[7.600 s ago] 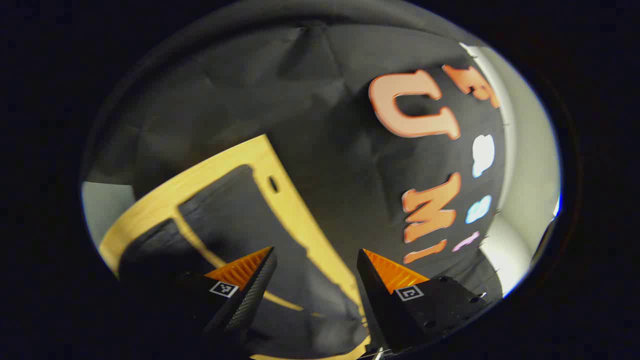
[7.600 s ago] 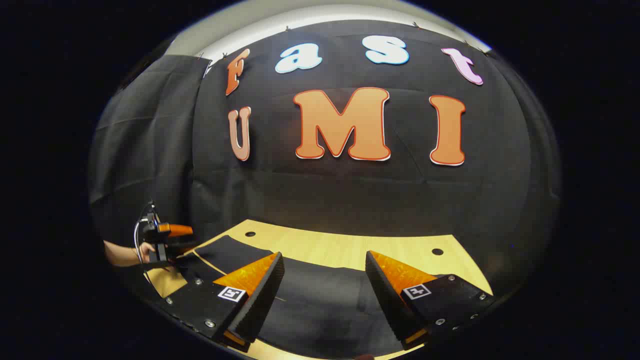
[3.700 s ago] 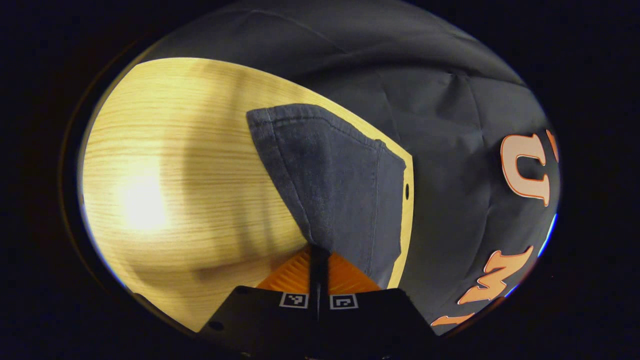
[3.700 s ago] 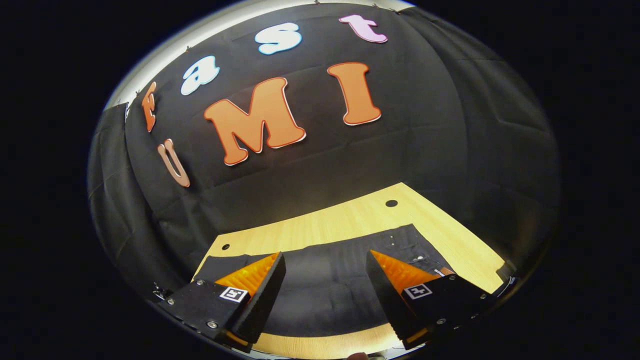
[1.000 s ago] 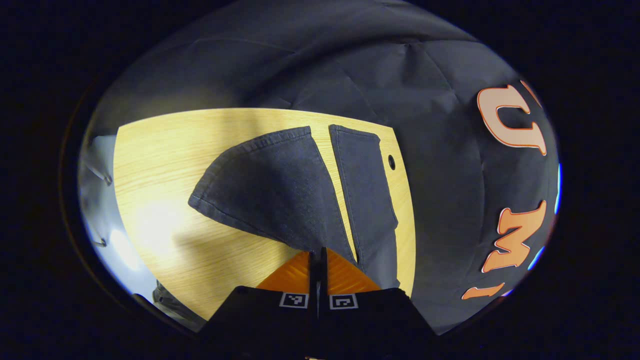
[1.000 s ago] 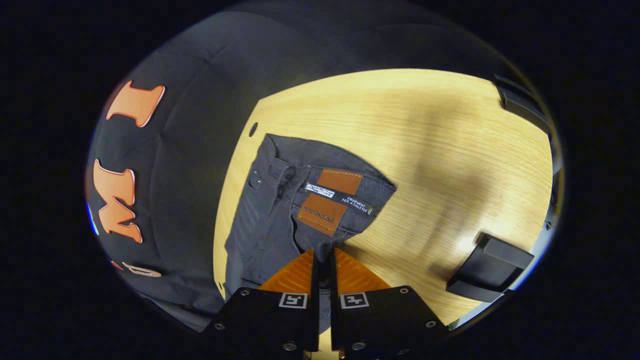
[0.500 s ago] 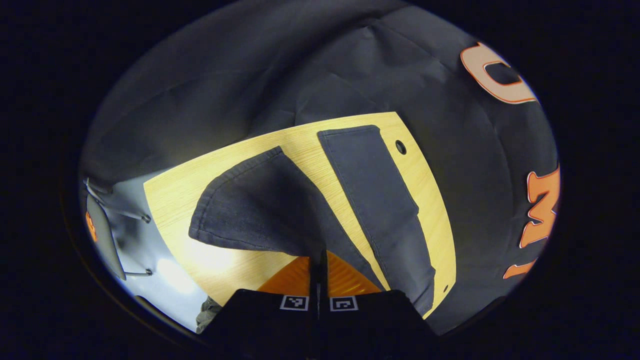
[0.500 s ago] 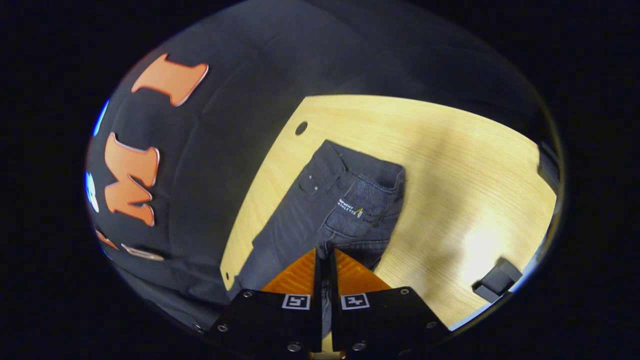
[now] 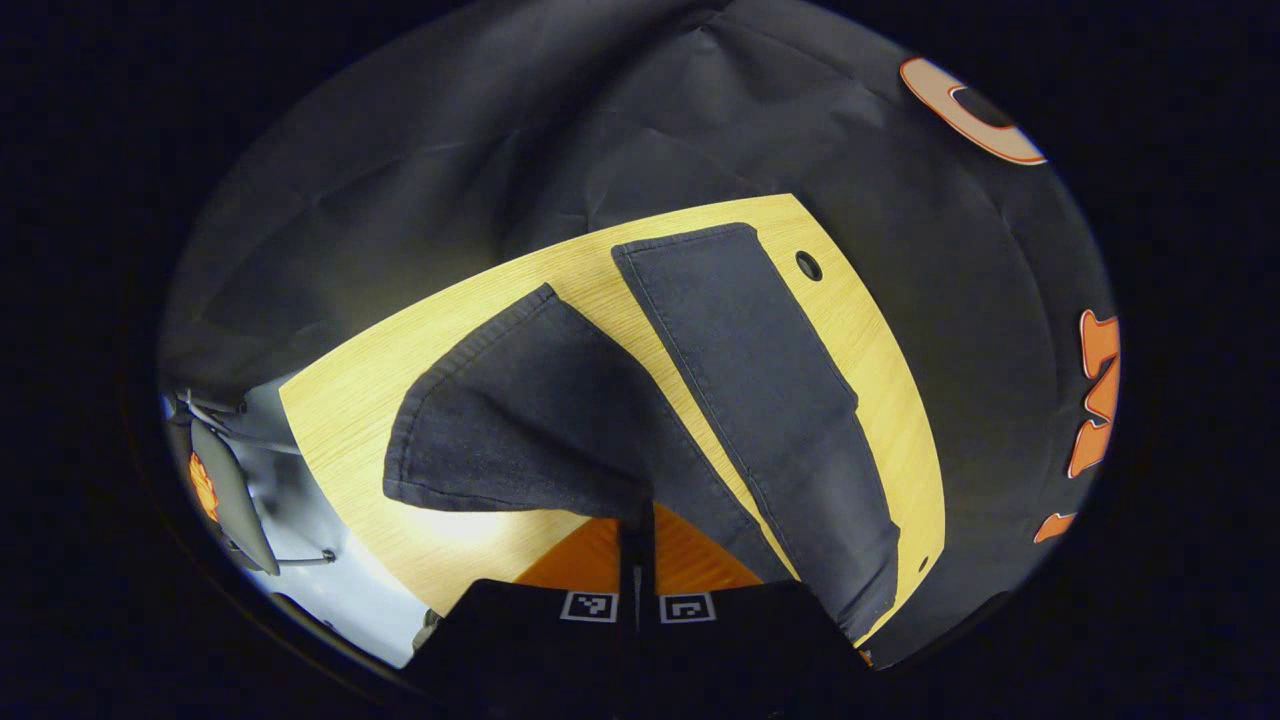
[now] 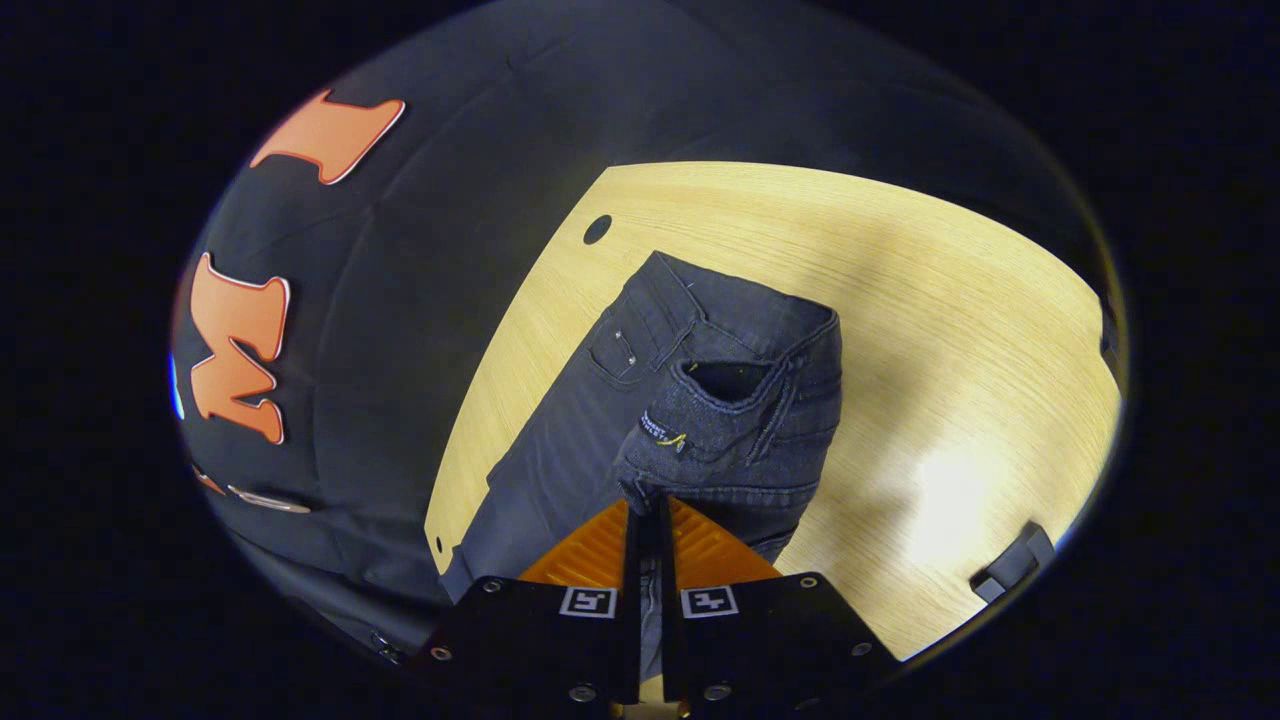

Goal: Grasp the waist and the cuffs of the jeans and fold them to make the two legs overlap; first hold the waist and fold one-third of the jeans toward the cuffs, then hold the cuffs and fold the remaining one-third in the same direction to finish folding.

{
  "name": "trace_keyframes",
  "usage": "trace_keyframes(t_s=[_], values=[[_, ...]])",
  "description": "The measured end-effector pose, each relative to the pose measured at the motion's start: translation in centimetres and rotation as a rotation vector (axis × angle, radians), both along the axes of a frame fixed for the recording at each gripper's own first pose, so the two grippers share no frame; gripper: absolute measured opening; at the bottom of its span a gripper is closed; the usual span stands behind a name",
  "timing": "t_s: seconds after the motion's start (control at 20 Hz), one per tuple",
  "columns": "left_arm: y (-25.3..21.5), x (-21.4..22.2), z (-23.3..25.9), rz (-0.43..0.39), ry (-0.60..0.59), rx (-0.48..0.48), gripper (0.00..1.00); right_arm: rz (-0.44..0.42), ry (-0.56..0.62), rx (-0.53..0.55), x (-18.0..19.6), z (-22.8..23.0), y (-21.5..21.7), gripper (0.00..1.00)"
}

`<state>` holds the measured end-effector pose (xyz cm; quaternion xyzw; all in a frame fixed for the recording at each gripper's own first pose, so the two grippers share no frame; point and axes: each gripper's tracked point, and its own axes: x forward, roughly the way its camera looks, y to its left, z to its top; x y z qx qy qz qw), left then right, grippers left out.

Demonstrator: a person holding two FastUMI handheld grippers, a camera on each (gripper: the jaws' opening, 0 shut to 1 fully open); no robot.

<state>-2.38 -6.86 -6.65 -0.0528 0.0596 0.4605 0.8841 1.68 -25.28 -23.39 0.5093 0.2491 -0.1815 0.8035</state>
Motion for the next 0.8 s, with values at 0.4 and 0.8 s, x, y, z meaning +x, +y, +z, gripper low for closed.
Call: trace_keyframes(t_s=[0.4,0.8], values=[[-0.8,6.4,5.3,-0.019,0.03,0.036,0.01,0.02,-0.041,0.03,4.4,1.9,-0.6,0.09],[1.4,9.8,4.1,0.006,0.105,0.026,0.01,-0.003,-0.083,0.021,10.0,3.8,-2.5,0.09]])
